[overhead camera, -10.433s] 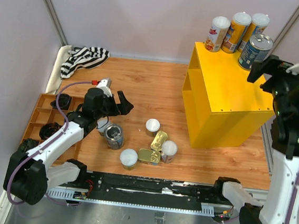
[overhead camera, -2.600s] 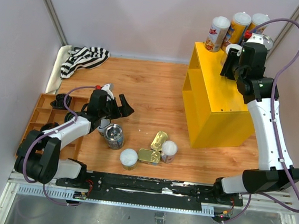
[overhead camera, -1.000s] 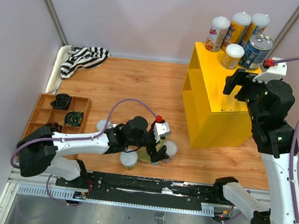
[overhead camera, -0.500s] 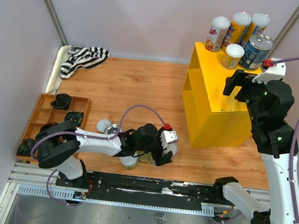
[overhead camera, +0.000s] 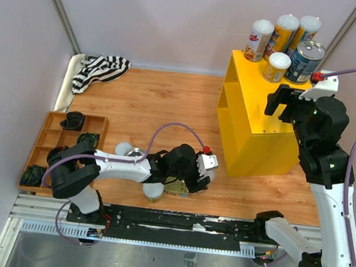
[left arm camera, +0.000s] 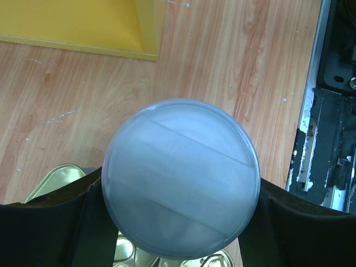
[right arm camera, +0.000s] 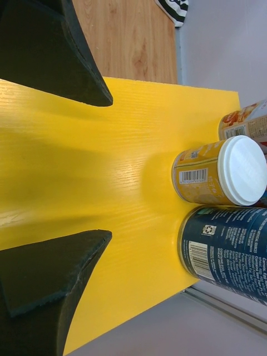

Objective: Place and organize the canned foods onto the counter
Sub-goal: Pick up the canned food from the center of the board, then place the canned food on the counter.

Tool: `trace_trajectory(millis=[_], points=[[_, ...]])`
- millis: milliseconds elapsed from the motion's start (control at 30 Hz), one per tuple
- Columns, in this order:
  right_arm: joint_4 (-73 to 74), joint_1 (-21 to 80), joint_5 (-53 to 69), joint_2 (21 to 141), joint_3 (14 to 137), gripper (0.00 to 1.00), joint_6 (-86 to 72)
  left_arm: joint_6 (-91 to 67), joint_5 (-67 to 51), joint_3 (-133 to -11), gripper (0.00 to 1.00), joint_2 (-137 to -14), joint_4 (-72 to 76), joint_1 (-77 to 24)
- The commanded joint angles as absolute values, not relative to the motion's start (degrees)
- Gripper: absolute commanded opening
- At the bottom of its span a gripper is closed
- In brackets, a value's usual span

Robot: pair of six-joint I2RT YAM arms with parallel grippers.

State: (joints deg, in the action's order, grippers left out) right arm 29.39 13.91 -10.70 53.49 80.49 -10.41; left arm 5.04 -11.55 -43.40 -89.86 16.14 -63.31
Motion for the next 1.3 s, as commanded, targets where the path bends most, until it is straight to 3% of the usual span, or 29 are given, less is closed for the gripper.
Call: trace_trajectory(millis=[0, 267, 633, 1033, 1267], points=[[28.5, 14.8, -8.4, 53.0, 80.0, 0.93, -9.8, 8.1, -13.1, -51.2, 0.00, -84.2, 10.7, -62.6], [28.6, 14.8, -7.4, 52.5, 80.5, 0.94, -9.9, 9.4, -11.6, -66.2, 0.01, -77.4, -5.1, -60.7], [31.7, 14.8, -10.7, 50.7, 81.5, 0.95, -10.6, 9.0, -13.7, -95.1, 0.00, -84.2, -20.2, -57.1], [35.3, 14.8, -17.4, 47.8, 81.6, 0.96, -12.8, 10.7, -16.6, -136.0, 0.01, -106.6, -33.0, -55.8], [34.7, 14.8, -14.8, 46.2, 79.5, 0.98, -12.6, 9.3, -19.8, -141.1, 0.00, -111.2, -29.3, -54.6]])
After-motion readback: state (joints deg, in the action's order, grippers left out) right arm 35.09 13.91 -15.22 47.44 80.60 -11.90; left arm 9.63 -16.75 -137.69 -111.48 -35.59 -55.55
